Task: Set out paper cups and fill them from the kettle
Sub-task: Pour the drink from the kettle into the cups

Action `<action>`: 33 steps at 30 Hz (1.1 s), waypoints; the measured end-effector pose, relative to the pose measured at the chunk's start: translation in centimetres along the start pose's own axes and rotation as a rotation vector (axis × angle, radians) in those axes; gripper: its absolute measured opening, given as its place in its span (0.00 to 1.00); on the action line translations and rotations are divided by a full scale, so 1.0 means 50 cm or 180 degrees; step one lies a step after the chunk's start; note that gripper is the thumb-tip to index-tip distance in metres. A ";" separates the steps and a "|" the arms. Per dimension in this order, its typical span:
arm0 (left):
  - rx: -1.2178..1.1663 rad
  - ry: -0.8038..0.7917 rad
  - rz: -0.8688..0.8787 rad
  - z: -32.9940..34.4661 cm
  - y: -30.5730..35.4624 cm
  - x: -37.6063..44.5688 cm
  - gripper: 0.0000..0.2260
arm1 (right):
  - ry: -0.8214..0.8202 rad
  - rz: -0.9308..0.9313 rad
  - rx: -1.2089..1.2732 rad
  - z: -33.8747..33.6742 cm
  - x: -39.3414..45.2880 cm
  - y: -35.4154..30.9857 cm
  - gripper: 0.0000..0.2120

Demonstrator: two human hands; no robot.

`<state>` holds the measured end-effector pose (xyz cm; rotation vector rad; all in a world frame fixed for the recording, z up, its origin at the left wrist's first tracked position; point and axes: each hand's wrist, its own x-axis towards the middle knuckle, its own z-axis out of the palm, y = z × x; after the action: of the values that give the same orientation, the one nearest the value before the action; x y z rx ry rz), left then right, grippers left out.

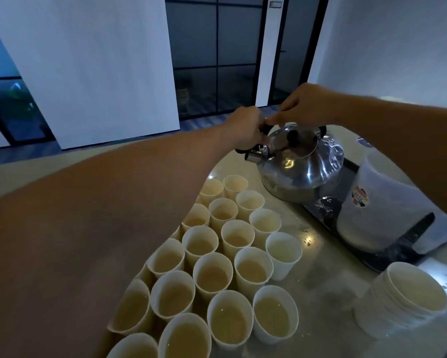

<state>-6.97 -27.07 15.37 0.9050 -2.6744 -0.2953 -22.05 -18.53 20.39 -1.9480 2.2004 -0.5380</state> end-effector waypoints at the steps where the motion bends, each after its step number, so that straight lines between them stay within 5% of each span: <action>1: 0.0006 0.0017 -0.0025 0.010 -0.003 0.006 0.16 | -0.0016 0.0001 -0.0055 0.004 0.006 0.004 0.18; 33: -0.0286 -0.0083 -0.0372 0.105 -0.038 0.042 0.12 | -0.0255 -0.0108 -0.0436 0.070 0.051 0.030 0.19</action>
<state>-9.28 -29.35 10.38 1.0380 -2.6129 -0.4527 -22.59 -21.48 16.92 -2.0385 2.2118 -0.3151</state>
